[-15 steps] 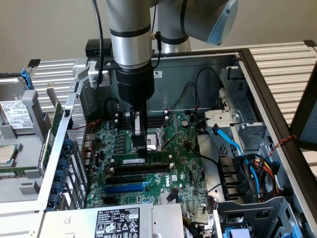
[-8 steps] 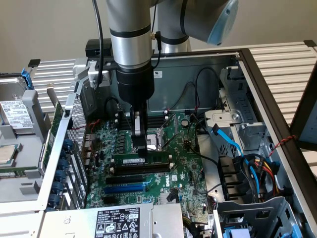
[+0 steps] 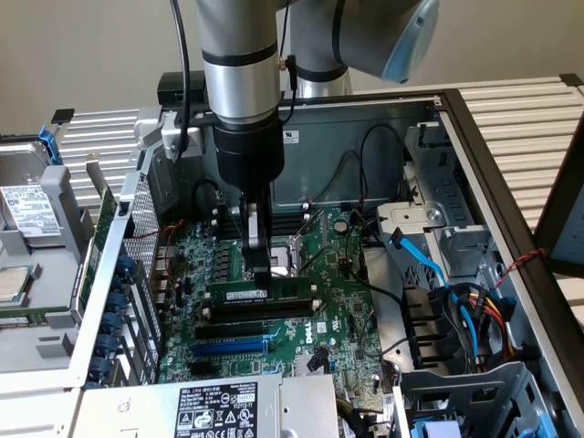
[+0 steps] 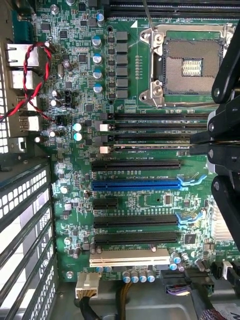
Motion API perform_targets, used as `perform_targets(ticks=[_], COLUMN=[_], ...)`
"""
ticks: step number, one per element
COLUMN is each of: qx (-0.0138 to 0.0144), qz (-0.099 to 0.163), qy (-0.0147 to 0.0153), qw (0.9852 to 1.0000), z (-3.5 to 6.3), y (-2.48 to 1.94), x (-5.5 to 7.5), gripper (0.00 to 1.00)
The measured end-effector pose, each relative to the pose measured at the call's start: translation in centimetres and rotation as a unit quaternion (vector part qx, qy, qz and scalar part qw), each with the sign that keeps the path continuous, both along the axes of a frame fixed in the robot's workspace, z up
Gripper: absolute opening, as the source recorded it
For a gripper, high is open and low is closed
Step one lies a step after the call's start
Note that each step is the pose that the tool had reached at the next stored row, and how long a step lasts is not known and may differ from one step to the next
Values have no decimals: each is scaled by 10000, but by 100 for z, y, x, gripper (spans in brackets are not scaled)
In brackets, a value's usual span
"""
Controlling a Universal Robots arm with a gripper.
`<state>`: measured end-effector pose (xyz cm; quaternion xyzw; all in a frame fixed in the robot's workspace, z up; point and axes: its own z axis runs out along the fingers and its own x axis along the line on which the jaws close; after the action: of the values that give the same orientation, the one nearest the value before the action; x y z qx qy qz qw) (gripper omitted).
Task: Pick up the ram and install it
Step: 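Insert the ram into the slot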
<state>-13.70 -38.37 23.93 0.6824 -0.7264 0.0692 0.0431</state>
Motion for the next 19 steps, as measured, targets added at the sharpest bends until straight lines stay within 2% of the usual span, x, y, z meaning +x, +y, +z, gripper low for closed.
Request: perform_targets(ticks=[15, 19], qx=[0, 0], qz=[0, 0], qy=[-14, -30], qw=[10000, 10000], z=[2, -14], y=[-12, -13], x=[-14, -27], gripper=[12, 12])
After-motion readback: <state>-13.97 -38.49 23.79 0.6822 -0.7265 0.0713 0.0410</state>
